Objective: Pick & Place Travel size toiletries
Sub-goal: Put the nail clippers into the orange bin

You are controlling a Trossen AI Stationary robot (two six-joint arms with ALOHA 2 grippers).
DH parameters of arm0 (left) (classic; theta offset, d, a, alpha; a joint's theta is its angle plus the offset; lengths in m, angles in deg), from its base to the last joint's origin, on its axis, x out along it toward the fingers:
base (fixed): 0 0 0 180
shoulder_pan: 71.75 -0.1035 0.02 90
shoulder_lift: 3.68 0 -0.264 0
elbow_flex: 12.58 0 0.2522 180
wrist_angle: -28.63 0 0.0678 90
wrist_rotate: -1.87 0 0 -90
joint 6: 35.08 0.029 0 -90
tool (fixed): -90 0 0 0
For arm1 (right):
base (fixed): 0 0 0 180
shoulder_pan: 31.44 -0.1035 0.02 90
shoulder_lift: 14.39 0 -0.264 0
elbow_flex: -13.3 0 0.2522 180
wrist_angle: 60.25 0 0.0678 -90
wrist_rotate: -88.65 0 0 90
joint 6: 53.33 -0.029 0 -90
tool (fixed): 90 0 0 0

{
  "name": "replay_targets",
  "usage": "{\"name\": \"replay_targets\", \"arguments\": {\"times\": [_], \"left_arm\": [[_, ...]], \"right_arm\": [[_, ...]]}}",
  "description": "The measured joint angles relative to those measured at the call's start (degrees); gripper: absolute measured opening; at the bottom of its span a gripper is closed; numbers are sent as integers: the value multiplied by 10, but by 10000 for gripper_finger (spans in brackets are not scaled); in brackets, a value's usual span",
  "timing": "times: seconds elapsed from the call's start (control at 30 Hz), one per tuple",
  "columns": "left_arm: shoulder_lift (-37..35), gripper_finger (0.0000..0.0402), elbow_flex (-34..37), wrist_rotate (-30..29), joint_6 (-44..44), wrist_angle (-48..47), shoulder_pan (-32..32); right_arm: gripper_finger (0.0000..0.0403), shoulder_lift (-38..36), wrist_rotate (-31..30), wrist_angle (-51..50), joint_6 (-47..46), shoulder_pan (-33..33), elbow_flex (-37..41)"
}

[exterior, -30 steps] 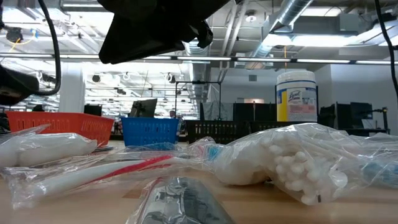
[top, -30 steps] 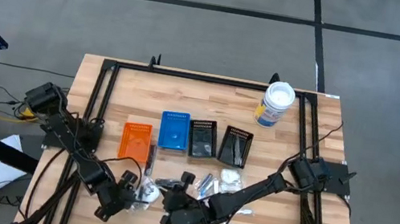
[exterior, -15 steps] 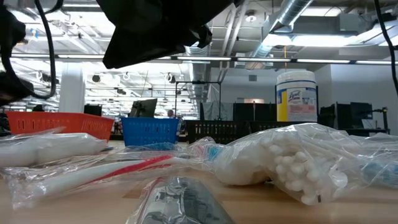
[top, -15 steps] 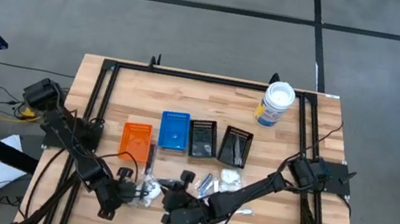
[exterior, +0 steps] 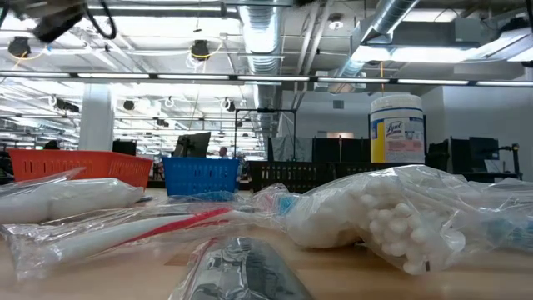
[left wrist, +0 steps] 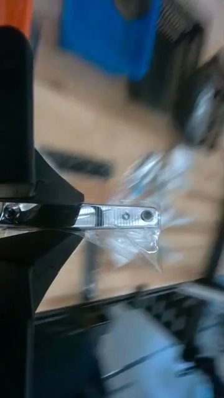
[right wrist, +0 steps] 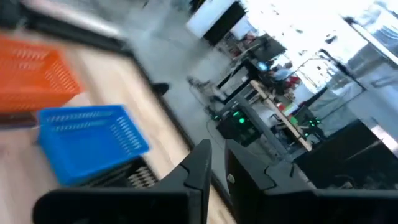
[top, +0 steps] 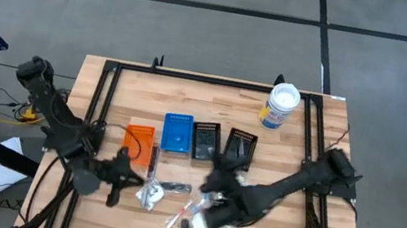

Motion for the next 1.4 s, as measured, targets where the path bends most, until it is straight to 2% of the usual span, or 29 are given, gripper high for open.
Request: {"name": "replay_targets", "arguments": {"times": [0.1,0.17,0.27,0.33,0.5,0.63,0.77,0.93,1.03,1.13,1.27,1.4], "left_arm": [[-40,37,0,-60,-1,-23,-10],[-61,37,0,-76,-11,-30,-27],[-81,37,0,-70,-11,-33,-62],[-85,37,0,-41,3,-33,-89],[-75,37,0,25,20,-33,-149],[-63,37,0,53,31,-32,-197],[-55,37,0,83,31,-26,-258],[-52,37,0,121,34,3,-315],[-51,37,0,164,46,26,-350],[-39,37,0,216,27,29,-375],[-29,37,0,271,-131,-39,-390],[-32,37,0,269,-304,-139,-399]], "right_arm": [[39,-36,-6,-181,-175,-26,0],[39,-50,-12,-245,-247,-44,2],[41,-83,-24,-196,-191,-68,49],[41,-104,-17,-187,-188,-77,83],[38,-149,34,-154,-256,-117,224],[40,-189,74,-80,-308,-161,322],[39,-248,94,-2,-316,-193,390],[39,-335,141,135,-231,-232,466],[40,-388,219,263,-124,-237,515],[40,-433,303,435,8,-232,575],[38,-472,345,638,161,-222,648],[40,-497,348,740,248,-210,689]]}}
